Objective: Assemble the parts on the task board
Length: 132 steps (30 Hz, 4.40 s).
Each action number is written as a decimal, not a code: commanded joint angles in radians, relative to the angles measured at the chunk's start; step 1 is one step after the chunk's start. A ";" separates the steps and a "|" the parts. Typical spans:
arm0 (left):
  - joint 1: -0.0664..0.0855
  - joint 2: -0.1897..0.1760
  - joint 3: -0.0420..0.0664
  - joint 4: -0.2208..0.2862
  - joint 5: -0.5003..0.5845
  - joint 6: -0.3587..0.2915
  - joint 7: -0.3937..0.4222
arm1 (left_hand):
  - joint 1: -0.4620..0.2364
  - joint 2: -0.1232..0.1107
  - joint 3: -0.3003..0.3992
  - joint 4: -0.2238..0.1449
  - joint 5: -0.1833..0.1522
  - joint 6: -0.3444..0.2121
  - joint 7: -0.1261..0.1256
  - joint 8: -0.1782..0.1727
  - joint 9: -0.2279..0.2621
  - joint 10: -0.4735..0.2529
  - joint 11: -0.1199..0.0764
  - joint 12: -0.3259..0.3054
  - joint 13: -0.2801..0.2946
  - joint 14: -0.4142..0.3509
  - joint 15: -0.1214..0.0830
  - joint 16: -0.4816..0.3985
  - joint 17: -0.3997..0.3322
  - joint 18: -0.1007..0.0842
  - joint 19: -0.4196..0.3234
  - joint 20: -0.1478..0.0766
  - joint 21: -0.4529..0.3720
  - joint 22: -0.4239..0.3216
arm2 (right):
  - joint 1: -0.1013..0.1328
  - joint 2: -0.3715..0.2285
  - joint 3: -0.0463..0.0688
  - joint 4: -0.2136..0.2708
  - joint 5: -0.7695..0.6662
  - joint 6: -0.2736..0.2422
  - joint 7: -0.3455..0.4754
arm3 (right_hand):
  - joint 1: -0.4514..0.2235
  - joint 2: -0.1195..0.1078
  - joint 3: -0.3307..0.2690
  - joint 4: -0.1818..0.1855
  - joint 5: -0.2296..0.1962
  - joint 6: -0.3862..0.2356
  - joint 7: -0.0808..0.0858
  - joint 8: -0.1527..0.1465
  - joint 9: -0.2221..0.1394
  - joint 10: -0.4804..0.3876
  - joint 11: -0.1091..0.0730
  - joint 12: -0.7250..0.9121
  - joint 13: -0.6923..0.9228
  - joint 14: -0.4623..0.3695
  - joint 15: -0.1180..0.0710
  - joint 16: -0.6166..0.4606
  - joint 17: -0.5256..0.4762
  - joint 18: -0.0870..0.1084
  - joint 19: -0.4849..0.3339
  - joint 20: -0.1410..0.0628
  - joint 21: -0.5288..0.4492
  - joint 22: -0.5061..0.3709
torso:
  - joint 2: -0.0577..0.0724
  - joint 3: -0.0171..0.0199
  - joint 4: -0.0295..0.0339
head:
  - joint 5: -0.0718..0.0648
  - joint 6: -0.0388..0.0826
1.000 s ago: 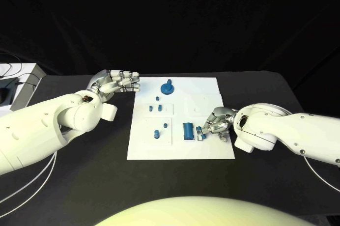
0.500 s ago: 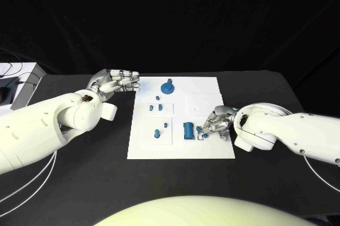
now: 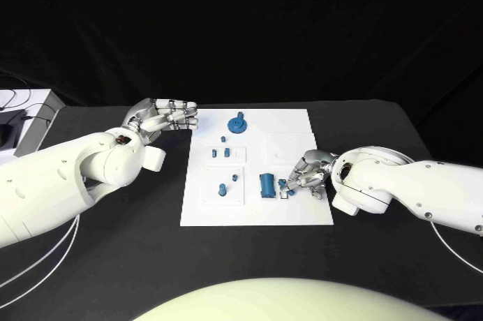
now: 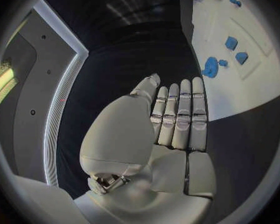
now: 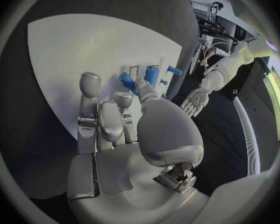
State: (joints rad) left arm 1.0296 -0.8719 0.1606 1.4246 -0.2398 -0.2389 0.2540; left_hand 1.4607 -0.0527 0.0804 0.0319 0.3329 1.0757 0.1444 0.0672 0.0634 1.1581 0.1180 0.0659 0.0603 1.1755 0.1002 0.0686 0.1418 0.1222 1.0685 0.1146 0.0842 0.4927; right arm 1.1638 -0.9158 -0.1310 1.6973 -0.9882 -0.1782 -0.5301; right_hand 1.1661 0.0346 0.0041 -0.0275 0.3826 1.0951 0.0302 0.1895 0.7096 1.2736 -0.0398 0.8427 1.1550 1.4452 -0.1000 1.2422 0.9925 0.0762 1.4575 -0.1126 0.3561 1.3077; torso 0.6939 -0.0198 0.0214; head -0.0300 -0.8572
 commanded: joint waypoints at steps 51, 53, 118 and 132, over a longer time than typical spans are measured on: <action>0.000 0.000 0.001 0.001 0.004 0.006 0.002 | 0.002 -0.003 0.000 0.012 0.004 0.001 0.004 -0.005 0.000 -0.003 0.004 -0.006 -0.001 -0.003 0.000 0.000 0.002 -0.014 0.004 0.000 0.001 -0.005 | -0.003 -0.009 -0.001 0.008 0.021 0.037 0.004 | -0.103 0.017 0.087 -0.016 0.142 0.056 -0.013 -0.026 -0.005 0.028 -0.014 -0.011 0.012 0.000 -0.009 -0.006 -0.008 -0.016 0.009 -0.008 -0.005 0.044 | 0.000 -0.0008 0.0002 | 0.000 -0.010; 0.000 0.000 0.001 0.001 0.004 0.007 0.002 | 0.002 -0.003 0.000 0.012 0.004 0.001 0.004 -0.005 0.000 -0.003 0.004 -0.006 -0.001 -0.003 0.000 0.000 0.002 -0.014 0.004 0.000 0.001 -0.005 | -0.003 -0.009 -0.001 0.009 0.021 0.045 0.001 | -0.106 0.014 0.083 -0.015 0.138 0.057 -0.013 -0.027 -0.006 0.027 -0.014 -0.012 0.012 0.000 -0.009 -0.006 -0.009 -0.016 0.009 -0.008 -0.005 0.044 | 0.000 -0.0010 0.0002 | 0.001 -0.010; 0.000 -0.002 0.001 0.000 0.004 0.006 0.002 | 0.003 -0.003 0.000 0.018 0.004 0.001 0.004 -0.005 0.000 -0.004 0.004 -0.006 -0.001 -0.003 0.000 0.000 0.002 -0.014 0.006 0.001 -0.001 -0.011 | -0.007 -0.052 -0.001 0.044 0.020 -0.001 0.082 | -0.013 -0.011 -0.071 -0.018 -0.122 0.075 -0.017 -0.010 0.000 0.034 -0.014 -0.003 0.019 0.000 -0.009 -0.005 -0.005 -0.015 0.011 -0.007 -0.004 0.044 | 0.000 0.0003 0.0006 | -0.002 -0.003; 0.000 -0.001 0.001 0.000 0.003 0.008 0.003 | 0.003 -0.003 0.000 0.018 0.004 0.001 0.004 -0.005 0.000 -0.004 0.004 -0.006 -0.001 -0.003 0.000 0.000 0.002 -0.014 0.006 0.001 -0.001 -0.011 | -0.024 -0.080 -0.001 0.072 -0.003 -0.005 0.074 | -0.003 -0.026 -0.052 -0.034 -0.181 0.079 -0.030 0.036 0.030 0.056 -0.023 0.037 0.043 0.001 -0.016 -0.004 0.000 -0.022 0.015 -0.014 0.012 0.048 | -0.001 -0.0003 0.0001 | -0.005 -0.001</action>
State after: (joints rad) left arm 1.0296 -0.8744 0.1605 1.4229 -0.2396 -0.2386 0.2500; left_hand 1.4607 -0.0527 0.0801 0.0457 0.3329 1.0758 0.1443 0.0672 0.0634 1.1581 0.1180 0.0659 0.0603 1.1755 0.1002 0.0686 0.1429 0.1222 1.0685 0.1146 0.0842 0.4825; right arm 1.1417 -0.9973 -0.1325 1.7682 -0.9734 -0.1932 -0.4630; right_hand 1.1609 0.0078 -0.0520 -0.0625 0.2050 1.1740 0.0053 0.2226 0.7390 1.3230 -0.0653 0.8773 1.1968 1.4452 -0.1076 1.2383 0.9911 0.0606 1.4646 -0.1197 0.3623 1.3077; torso 0.6934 -0.0197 0.0205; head -0.0337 -0.8576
